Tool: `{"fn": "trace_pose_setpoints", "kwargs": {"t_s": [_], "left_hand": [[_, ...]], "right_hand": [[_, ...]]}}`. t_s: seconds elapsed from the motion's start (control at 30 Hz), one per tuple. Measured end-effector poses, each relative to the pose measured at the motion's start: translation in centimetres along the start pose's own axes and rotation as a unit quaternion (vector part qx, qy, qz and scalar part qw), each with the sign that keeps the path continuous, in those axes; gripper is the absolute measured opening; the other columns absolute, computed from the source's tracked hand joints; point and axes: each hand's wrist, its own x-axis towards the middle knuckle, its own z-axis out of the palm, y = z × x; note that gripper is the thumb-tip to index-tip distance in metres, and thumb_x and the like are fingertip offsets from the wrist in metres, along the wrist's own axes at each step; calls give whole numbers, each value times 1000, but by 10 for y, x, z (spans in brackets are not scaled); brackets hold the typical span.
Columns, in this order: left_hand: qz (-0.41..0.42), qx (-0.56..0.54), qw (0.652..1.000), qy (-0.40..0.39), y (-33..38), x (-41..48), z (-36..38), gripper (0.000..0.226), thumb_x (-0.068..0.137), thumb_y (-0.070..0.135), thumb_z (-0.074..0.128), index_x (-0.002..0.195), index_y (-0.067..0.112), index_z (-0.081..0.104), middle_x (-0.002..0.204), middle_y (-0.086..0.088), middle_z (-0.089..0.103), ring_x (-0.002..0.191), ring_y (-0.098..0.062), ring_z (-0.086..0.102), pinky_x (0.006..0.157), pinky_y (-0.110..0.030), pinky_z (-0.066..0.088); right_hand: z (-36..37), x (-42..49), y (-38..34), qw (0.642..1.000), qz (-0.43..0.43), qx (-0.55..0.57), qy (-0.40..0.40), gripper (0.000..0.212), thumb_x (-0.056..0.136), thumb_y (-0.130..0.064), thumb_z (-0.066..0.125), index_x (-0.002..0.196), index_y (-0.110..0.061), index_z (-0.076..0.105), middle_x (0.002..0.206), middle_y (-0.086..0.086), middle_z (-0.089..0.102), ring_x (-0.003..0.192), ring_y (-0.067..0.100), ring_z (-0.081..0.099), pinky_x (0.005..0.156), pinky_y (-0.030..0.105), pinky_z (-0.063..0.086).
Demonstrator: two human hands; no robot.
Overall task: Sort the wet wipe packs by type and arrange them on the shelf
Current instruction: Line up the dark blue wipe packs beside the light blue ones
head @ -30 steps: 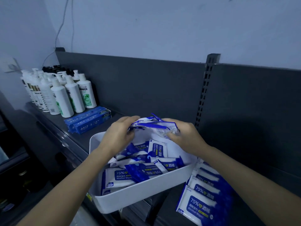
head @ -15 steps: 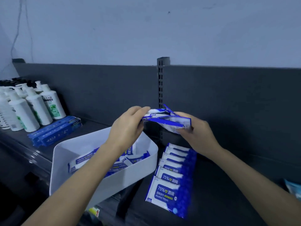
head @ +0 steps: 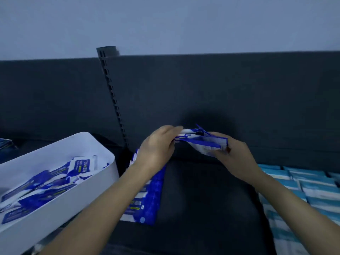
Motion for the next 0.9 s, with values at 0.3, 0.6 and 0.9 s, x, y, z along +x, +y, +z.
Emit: {"fn": "trace_pose_setpoints", "kwargs": {"t_s": [0.3,0.6,0.9], "left_hand": [[31,-15,996,-86,24,-21,107,53,73,-4,61,123,15,59,115,-7,65,97,-29,66,65,-42,58],[-22,-37,980,-192,8,-49,149,63,73,-9,65,130,15,57,132,-6,58,121,-28,56,99,-33,46],[-119,-82,961,-234,-4,-60,135,53,86,-5,57,135,14,53,149,-4,39,143,-21,27,112,-27,32]], "right_hand": [[-38,-59,74,994,91,-58,-10,54,82,11,61,114,-32,60,104,-26,61,97,-14,58,80,0,39],[-29,-74,103,987,58,-133,-76,52,79,7,61,125,-15,61,121,-8,63,112,6,58,93,3,34],[10,-95,109,918,18,-333,-214,61,60,-22,86,117,-13,66,120,10,66,108,31,64,87,50,54]]}}
